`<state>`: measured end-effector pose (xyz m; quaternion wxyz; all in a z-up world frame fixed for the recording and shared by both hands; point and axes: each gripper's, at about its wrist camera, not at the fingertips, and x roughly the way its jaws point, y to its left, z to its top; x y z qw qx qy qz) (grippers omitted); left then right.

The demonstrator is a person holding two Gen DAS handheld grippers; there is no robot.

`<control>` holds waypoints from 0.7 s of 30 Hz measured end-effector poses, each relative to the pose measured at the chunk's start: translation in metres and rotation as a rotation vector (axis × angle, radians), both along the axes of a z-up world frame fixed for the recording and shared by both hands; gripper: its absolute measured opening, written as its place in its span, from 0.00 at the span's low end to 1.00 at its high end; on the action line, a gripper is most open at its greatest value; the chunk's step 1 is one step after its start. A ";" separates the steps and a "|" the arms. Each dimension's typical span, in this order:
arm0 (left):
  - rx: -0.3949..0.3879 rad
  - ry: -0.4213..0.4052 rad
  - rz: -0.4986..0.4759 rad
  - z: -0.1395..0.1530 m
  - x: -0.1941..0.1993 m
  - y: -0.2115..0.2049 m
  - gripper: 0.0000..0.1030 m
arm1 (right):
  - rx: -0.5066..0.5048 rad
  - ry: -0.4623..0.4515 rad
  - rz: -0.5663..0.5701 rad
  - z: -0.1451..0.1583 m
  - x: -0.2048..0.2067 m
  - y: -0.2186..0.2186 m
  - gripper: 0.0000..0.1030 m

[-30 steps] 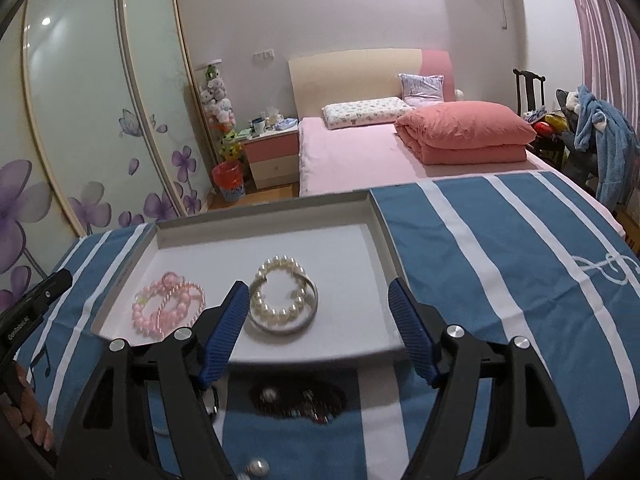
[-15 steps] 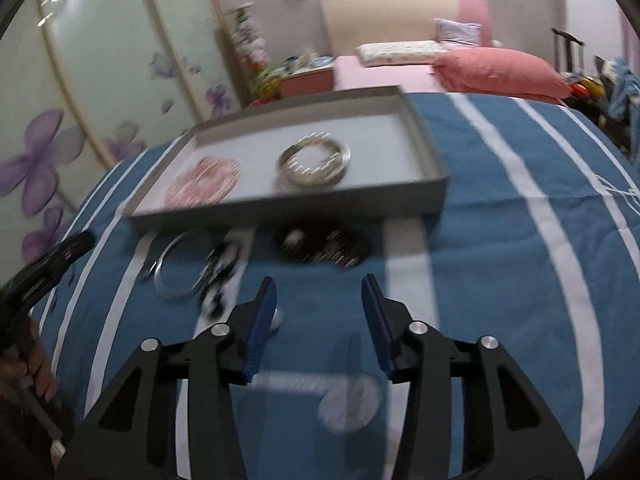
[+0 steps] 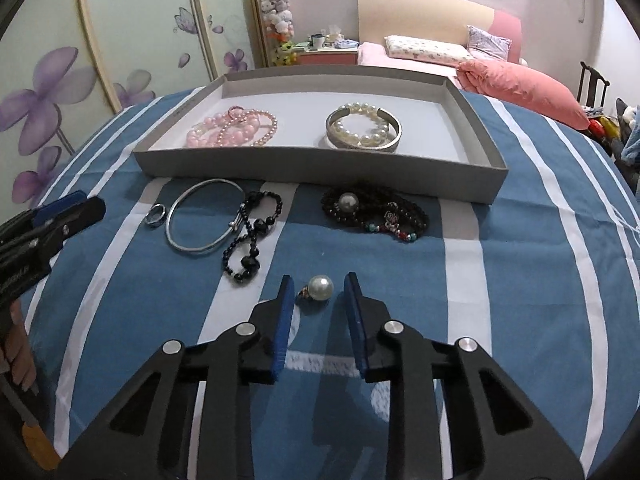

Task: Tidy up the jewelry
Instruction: 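Grasp the loose white pearl with the right tool while the left tool approaches the silver ring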

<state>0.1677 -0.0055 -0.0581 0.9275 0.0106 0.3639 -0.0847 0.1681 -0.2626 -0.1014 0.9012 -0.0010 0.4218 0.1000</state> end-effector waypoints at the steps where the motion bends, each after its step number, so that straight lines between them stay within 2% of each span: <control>1: 0.003 0.002 -0.006 -0.001 0.000 -0.001 0.47 | -0.007 0.000 -0.006 0.000 0.001 -0.001 0.18; 7: 0.044 0.010 -0.043 -0.006 0.001 -0.013 0.56 | -0.035 -0.005 -0.018 0.001 -0.002 -0.005 0.16; 11: 0.079 0.035 -0.057 -0.013 0.006 -0.022 0.56 | -0.022 -0.001 -0.078 0.000 0.000 -0.020 0.16; 14: 0.108 0.076 -0.053 -0.021 0.015 -0.028 0.55 | -0.018 -0.001 -0.082 0.000 0.001 -0.022 0.16; 21: 0.093 0.149 -0.025 -0.032 0.034 -0.030 0.42 | -0.017 0.000 -0.080 0.000 0.001 -0.021 0.16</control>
